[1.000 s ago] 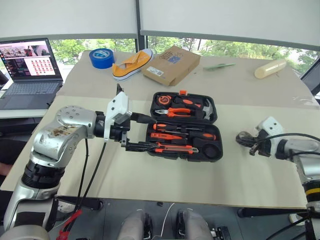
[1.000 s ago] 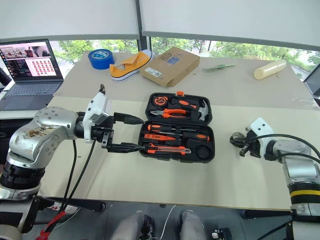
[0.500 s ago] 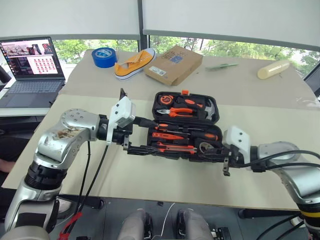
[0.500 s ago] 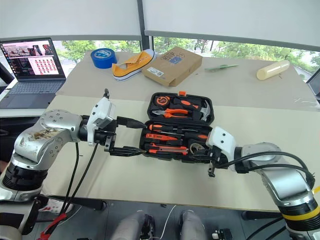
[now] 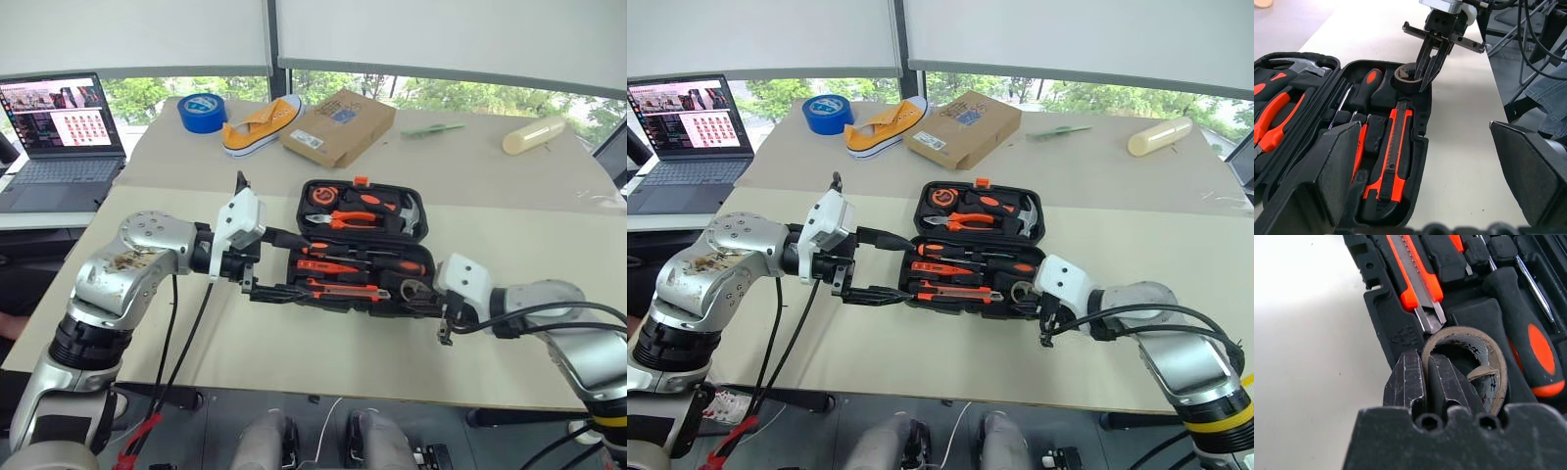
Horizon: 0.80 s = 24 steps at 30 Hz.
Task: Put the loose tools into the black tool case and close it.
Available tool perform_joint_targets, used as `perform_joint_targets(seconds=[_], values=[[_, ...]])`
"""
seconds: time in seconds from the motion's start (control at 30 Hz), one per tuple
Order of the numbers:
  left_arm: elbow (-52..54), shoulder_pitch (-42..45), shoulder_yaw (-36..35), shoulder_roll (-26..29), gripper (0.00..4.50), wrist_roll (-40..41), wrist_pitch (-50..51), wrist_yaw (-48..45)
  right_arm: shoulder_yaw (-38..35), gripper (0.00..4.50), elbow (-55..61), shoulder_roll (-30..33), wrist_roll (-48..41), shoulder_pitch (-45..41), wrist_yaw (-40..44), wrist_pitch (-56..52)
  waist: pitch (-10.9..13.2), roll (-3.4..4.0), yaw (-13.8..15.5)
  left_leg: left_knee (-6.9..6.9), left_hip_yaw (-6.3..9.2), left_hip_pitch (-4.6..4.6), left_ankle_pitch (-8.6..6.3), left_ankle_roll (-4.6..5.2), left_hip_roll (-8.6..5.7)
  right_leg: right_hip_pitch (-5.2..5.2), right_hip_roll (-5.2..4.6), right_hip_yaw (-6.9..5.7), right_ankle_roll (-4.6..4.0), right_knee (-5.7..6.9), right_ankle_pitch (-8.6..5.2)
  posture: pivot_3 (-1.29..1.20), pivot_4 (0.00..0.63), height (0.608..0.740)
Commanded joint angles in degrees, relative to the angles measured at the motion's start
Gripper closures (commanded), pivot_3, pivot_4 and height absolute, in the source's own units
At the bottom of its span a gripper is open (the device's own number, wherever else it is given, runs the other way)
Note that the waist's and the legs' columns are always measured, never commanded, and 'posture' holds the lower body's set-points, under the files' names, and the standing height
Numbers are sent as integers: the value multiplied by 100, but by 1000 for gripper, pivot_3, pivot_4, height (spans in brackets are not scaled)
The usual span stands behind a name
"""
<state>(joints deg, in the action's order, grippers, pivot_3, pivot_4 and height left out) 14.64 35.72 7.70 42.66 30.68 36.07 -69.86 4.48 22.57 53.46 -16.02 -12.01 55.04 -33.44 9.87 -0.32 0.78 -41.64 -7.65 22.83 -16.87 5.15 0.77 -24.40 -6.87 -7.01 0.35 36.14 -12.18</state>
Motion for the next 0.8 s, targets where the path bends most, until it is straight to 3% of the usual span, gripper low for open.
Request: perform_joint_targets(seconds=[0.03, 0.3, 0.5, 0.53, 0.6, 0.8], values=[[28, 117, -59, -32, 0, -11, -133, -14, -126, 2869, 203, 54, -136, 67, 87, -119, 0, 0, -1, 0, 0, 0, 0, 0, 0, 0, 0, 0, 0, 0, 0, 0, 150, 731], [-50, 162, -75, -32, 0, -54, -140, -13, -738, 78, 513, 193, -821, -67, 273, -610, 0, 0, -1, 0, 0, 1, 0, 1, 0, -1, -1, 1, -4, 0, 3, 0, 150, 731], [-707, -2, 10, -75, 0, -722, -316, 616, -1710, 78, -449, 212, -1271, -519, 7, -1106, 0, -1, -1, 0, 0, 1, 0, 1, 0, 0, -1, 0, -18, -2, 11, 0, 150, 731], [-979, -2, 24, -121, 394, -901, -405, 784, -1810, 491, -732, 192, -1260, -606, -51, -1100, 0, -1, 2, 0, 0, 0, 0, 1, 0, 1, 0, 0, -18, -1, 12, 0, 150, 731], [-1433, 25, 24, -214, 691, -1157, -563, 1032, -1865, 783, -1167, 162, -1191, -728, -139, -1041, 0, -1, 10, 0, -2, -1, 0, 2, 0, 2, 1, -3, -20, -1, 12, 0, 150, 731], [-2755, 292, 193, -648, 3134, -1841, -1248, 1406, -1371, 2890, -2316, -251, -532, -1107, -518, -261, 0, -2, -10, 4, -15, 3, 0, 2, 0, -7, 5, -7, -21, 0, 14, 0, 150, 731]])
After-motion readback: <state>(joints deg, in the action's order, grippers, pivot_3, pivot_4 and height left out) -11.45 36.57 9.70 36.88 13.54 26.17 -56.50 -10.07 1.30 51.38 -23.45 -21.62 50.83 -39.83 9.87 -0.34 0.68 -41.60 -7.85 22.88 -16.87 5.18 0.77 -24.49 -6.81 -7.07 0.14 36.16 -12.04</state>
